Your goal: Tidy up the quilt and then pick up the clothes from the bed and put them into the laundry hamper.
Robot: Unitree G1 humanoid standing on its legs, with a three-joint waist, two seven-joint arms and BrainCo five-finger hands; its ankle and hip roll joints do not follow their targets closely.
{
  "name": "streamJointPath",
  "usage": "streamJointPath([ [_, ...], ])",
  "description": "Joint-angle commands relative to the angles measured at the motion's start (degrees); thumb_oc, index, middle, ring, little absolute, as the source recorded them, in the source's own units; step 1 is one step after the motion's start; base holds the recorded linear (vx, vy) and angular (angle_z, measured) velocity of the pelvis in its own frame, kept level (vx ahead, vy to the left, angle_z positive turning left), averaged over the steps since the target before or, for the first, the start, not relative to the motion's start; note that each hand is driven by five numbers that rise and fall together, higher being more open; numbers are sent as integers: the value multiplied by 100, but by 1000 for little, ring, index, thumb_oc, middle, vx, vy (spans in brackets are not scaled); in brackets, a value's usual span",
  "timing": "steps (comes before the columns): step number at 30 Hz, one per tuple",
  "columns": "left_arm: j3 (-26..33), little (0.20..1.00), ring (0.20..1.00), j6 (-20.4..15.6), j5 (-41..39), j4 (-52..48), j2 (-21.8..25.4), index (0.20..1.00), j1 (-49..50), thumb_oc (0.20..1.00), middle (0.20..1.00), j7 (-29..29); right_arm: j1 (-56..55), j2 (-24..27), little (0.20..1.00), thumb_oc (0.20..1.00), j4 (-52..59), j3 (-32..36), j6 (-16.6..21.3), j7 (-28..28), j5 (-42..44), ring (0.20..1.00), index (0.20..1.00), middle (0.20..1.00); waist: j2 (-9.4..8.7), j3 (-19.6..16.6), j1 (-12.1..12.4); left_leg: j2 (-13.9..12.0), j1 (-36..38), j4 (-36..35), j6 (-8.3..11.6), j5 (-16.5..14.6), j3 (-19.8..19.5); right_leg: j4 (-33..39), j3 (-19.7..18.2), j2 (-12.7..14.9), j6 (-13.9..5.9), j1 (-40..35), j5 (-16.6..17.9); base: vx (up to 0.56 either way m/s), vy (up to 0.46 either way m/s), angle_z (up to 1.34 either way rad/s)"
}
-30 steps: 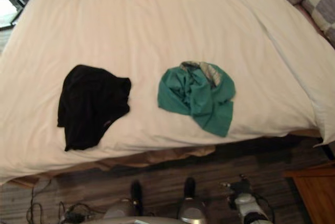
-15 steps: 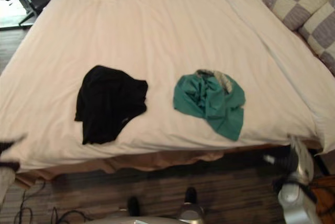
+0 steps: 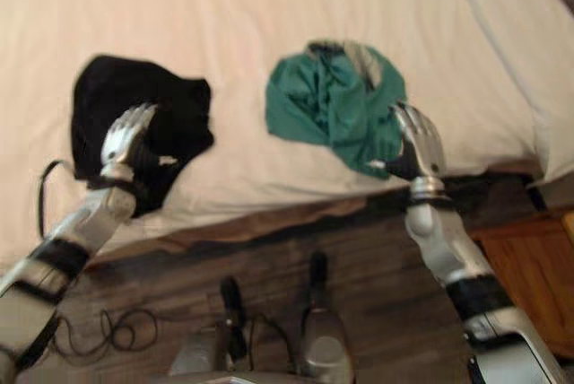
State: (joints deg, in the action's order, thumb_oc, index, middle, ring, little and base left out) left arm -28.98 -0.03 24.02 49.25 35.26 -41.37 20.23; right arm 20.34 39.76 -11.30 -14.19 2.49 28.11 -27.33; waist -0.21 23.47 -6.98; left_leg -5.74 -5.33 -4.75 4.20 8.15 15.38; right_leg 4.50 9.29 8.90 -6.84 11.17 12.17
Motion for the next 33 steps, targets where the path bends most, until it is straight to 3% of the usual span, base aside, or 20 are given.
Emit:
streamJointPath([
  [1,214,1000,1000,594,576,1384,113,1000,-492,1000,1000,-78,-200,-6,1000,1000,550,339,98,438,-21,1000,1000,1000,-220,184,-40,-309,-150,425,182,-613,-6,-1022,-185,243,-523,229,-1086,-39,-41,-5],
  [4,337,1000,1000,715,739,1749,4,1000,-379,1000,1000,-213,-364,5,1000,1000,641,423,76,449,-86,1000,1000,1000,-231,228,-50,-343,-210,411,198,-582,21,-1013,-141,233,-528,288,-1081,1,-57,-1],
  [5,448,890,890,803,954,1688,-50,890,-132,890,890,-270,-495,27,1000,1000,619,522,44,447,-113,1000,1000,1000,-233,242,-8,-375,-225,379,204,-559,21,-990,-105,235,-525,285,-1087,34,-53,-7],
  [6,512,489,489,814,1050,1607,-73,489,66,489,489,-268,-539,56,1000,1000,613,577,24,430,-134,1000,1000,1000,-233,230,23,-380,-216,352,207,-552,15,-977,-95,232,-515,275,-1094,36,-53,-7],
  [7,526,200,200,822,1060,1584,-76,200,96,200,200,-273,-551,61,1000,1000,620,571,24,428,-135,1000,1000,1000,-227,217,18,-381,-211,343,209,-549,17,-974,-95,230,-514,273,-1093,45,-35,-1],
  [10,764,200,200,753,1144,1241,-160,200,883,200,200,-252,-517,210,1000,1000,478,689,-13,416,-130,1000,1000,1000,-201,152,138,-394,-156,276,222,-531,-32,-965,-56,215,-484,208,-1134,43,-49,3],
  [13,1005,200,200,580,803,1035,-342,200,1749,200,200,-210,1,453,1000,1000,192,590,-26,407,-15,1000,1000,1000,-124,110,320,-376,-148,231,232,-514,-114,-1006,-32,221,-453,194,-1179,23,-44,3],
  [14,1119,200,200,382,408,658,-364,200,2313,200,200,-180,564,683,1000,1000,-109,386,-88,353,65,1000,1000,1000,-23,163,519,-345,-181,240,249,-513,-203,-1099,18,256,-437,212,-1234,-3,-45,2],
  [15,1141,200,200,385,407,645,-363,200,2325,200,200,-183,603,684,1000,1000,-135,351,-82,362,72,1000,1000,1000,-23,157,501,-346,-205,241,245,-492,-205,-1089,18,254,-431,230,-1209,-28,-45,1],
  [17,1201,200,200,99,1,-32,-301,200,2880,200,200,-180,1139,857,1000,1000,-510,132,-130,319,258,1000,1000,1000,99,217,666,-314,-307,254,262,-446,-309,-1165,90,303,-420,264,-1228,-26,-58,19],
  [18,1249,200,200,-395,-573,-1035,-192,200,3554,200,200,-318,1516,1089,1000,1000,-779,101,-187,336,459,1000,1000,1000,248,281,855,-273,-376,231,282,-392,-429,-1269,204,364,-407,296,-1285,-10,-71,34],
  [20,1320,200,200,-615,-902,-1462,-143,200,3827,200,200,-440,1669,1189,1000,1000,-975,63,-204,353,542,1000,1000,1000,301,288,904,-262,-440,205,288,-332,-495,-1304,268,384,-393,337,-1280,-18,-58,28],
  [21,1371,200,200,-1052,-1703,-2509,-39,200,4509,200,200,-810,1952,1403,1000,1000,-1385,56,-208,391,785,1000,1000,1000,417,395,1067,-250,-528,155,308,-266,-595,-1444,374,434,-401,423,-1327,-29,-45,38],
  [24,1478,200,200,-1279,-2314,-3368,117,200,5036,200,200,-1038,2222,1570,1000,1000,-1867,-78,-170,357,1000,1000,1000,1000,516,435,1188,-251,-657,85,309,-181,-665,-1497,487,459,-410,538,-1309,-54,-42,54],
  [25,1440,200,200,-1406,-2906,-3827,107,200,5208,200,200,-1237,2599,1630,1000,1000,-2690,-322,-191,278,1229,1000,1000,1000,564,513,1331,-238,-738,72,312,-146,-733,-1564,591,478,-423,604,-1323,-52,-32,35],
  [28,1300,200,200,-1415,-3102,-4122,15,200,5245,200,200,-1346,2936,1528,1000,1000,-3659,-607,-223,75,1548,1000,1000,1000,582,521,1432,-226,-792,57,327,-112,-815,-1546,673,472,-401,562,-1355,-42,-55,32],
  [29,1228,200,200,-1402,-3107,-4153,-18,200,5165,200,200,-1370,3032,1411,363,363,-3962,-724,-227,-22,1653,363,363,363,576,515,1460,-226,-795,58,327,-103,-831,-1557,703,467,-394,544,-1365,-23,-14,31],
  [30,1233,200,200,-1403,-3107,-4151,-27,200,5164,200,200,-1370,3059,1409,363,363,-3981,-747,-219,-21,1658,363,363,363,579,521,1450,-226,-794,58,328,-103,-833,-1557,705,467,-394,542,-1366,-20,-12,30],
  [31,1165,200,200,-1384,-3032,-4148,-49,200,5098,200,200,-1365,3046,1329,200,200,-4173,-770,-220,-94,1737,200,200,200,575,504,1462,-225,-792,57,335,-100,-846,-1549,736,459,-387,505,-1386,-7,-9,26],
  [33,956,200,200,-1272,-2774,-4023,-135,200,4865,200,200,-1382,2678,1004,200,200,-4220,-692,-188,-278,1959,200,200,200,493,429,1435,-229,-731,64,334,-126,-885,-1477,804,424,-376,344,-1406,-17,18,20],
])
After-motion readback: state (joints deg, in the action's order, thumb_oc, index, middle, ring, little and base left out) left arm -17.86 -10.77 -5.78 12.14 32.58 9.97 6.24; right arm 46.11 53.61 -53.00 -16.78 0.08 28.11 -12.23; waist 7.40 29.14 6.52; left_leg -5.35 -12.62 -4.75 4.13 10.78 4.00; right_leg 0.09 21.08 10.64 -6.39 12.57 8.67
